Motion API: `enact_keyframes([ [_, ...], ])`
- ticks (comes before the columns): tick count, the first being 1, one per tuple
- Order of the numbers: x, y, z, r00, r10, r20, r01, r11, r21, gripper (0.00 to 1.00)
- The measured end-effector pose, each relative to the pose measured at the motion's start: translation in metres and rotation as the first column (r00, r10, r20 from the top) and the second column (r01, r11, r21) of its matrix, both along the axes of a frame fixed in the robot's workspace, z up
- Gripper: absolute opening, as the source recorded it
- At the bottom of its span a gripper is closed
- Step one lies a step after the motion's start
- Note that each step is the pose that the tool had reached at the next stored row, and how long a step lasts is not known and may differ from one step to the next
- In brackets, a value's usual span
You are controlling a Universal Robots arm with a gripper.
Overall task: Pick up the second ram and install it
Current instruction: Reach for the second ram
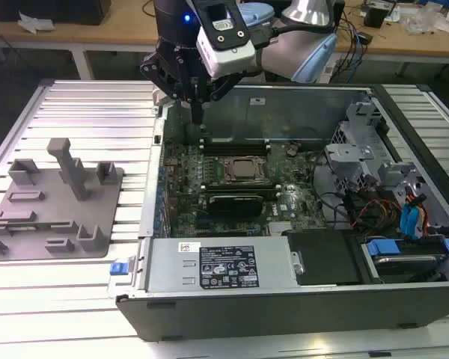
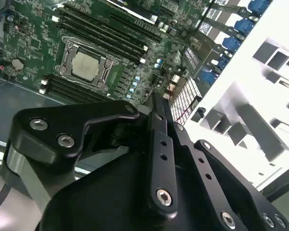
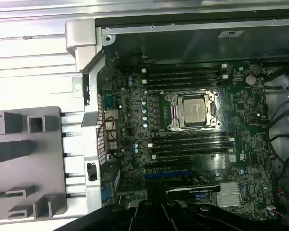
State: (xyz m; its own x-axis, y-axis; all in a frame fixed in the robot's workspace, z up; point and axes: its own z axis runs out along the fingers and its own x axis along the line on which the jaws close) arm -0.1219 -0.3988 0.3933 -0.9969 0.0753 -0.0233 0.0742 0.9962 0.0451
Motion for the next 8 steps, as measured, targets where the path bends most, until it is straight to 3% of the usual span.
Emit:
enact_keyframes([
  [8, -0.0016, 0.0, 0.0, 1.0, 0.0, 0.0001, 0.0, 1.0, 0.0001, 0.08],
])
